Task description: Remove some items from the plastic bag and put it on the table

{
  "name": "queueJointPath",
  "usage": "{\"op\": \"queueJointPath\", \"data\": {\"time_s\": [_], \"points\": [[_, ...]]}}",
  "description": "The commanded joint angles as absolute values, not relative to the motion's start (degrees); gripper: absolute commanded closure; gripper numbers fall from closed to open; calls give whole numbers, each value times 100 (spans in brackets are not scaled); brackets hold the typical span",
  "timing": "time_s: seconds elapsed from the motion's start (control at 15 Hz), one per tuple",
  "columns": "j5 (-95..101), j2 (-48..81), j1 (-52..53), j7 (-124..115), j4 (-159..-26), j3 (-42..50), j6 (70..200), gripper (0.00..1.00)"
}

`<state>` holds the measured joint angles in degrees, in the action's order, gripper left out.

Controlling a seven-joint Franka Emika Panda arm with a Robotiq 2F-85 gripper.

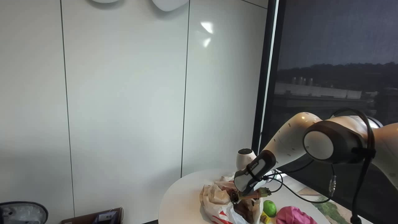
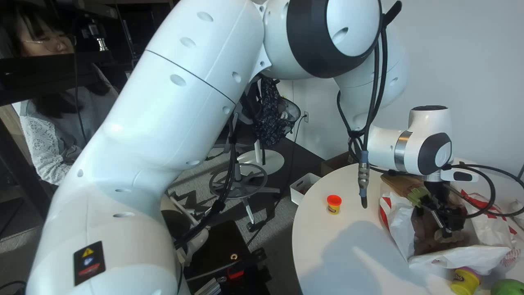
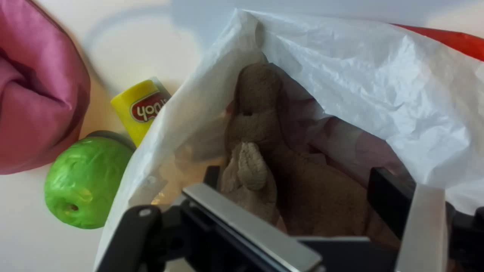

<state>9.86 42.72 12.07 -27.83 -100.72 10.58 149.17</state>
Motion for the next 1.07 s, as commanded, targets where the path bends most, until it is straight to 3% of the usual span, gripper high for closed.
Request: {"op": "queueJointPath", "data": {"time_s": [0.0,0.2,0.27,0.4,0.87,1.0], "points": [[973,4759,1338,-3026,-9584,1289,14982,0],[917,4968,1307,-2994,-9440,1290,14930,0],[894,5008,1303,-3003,-9429,1293,14935,25],[813,5038,1278,-3010,-9466,1258,14978,34],[693,4573,1425,-3263,-9951,1388,14865,88],[799,4298,1558,-3398,-10124,1532,14761,92]]}}
